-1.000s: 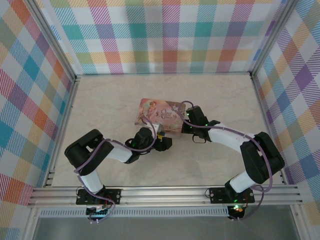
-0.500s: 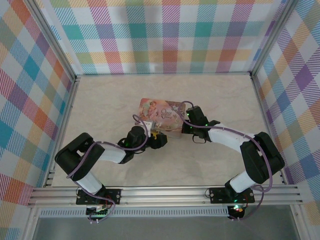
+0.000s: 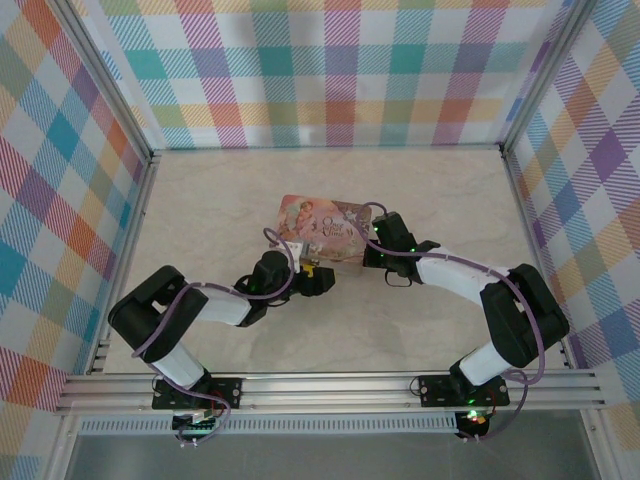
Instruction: Unlock the padlock with the key
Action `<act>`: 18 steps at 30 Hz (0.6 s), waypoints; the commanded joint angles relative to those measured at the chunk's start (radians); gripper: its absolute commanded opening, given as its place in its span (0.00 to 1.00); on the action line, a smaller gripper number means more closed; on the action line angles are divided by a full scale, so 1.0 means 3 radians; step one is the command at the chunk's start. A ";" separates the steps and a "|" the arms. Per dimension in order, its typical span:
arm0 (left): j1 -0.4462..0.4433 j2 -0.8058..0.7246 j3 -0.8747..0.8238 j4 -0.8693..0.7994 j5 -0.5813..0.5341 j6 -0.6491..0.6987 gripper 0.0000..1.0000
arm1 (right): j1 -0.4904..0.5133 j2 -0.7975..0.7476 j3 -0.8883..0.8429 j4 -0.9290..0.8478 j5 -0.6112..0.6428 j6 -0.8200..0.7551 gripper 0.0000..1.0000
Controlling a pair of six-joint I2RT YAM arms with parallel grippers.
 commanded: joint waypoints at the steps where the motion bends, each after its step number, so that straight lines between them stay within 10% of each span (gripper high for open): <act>1: 0.0033 -0.0161 0.0012 -0.0274 -0.0334 0.0126 0.81 | 0.0027 -0.0027 -0.0040 0.0009 0.0005 -0.0014 0.00; 18: 0.0013 0.0204 0.0192 -0.0144 -0.0434 0.0253 0.82 | 0.0031 0.0004 -0.0014 0.0042 -0.0042 0.0040 0.00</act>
